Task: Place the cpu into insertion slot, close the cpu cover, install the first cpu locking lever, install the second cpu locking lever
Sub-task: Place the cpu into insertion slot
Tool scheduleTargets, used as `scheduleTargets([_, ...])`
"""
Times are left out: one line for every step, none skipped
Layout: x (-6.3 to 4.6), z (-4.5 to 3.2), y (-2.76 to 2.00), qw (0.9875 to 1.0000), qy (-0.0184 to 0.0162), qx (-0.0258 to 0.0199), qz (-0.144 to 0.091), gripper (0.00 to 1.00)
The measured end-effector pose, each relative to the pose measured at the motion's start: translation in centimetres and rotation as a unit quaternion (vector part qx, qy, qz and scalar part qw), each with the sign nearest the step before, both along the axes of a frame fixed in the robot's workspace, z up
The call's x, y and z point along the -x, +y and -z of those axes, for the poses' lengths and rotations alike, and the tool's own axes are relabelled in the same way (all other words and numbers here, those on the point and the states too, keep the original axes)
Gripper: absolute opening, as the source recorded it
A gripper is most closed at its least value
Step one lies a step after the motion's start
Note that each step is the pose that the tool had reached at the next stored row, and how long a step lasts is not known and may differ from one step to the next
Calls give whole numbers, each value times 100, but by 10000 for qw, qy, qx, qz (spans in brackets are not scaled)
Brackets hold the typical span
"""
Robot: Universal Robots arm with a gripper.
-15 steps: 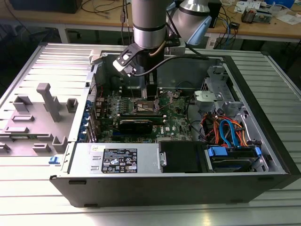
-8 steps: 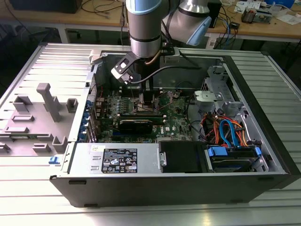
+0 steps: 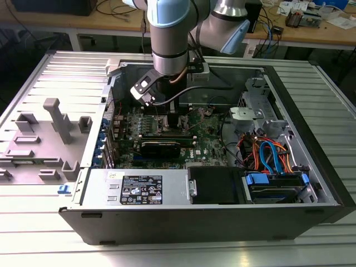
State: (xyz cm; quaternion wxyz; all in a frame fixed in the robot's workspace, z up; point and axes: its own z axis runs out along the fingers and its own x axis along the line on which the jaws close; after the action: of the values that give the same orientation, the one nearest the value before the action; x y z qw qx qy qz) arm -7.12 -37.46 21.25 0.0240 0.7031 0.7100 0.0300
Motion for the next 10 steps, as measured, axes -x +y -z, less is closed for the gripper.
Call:
scheduleTargets([1, 7, -6, 10000, 0, 1, 1, 54])
scheduleTargets([2, 11, -7, 10000, 0, 0, 1, 54])
scheduleTargets([1, 20, -9, 10000, 0, 0, 1, 54])
scheduleTargets([1, 30, -9, 10000, -1, 3, 1, 54])
scheduleTargets([1, 39, -10, 10000, 0, 8, 1, 54])
scheduleTargets([1, 55, -10, 10000, 0, 8, 4, 54])
scheduleTargets([2, 65, -9, 10000, 0, 9, 7, 54])
scheduleTargets([2, 73, -10, 10000, 0, 9, 10, 54])
scheduleTargets([3, 86, -10, 10000, 0, 10, 12, 54])
scheduleTargets([4, 98, -9, 10000, 0, 11, 13, 54])
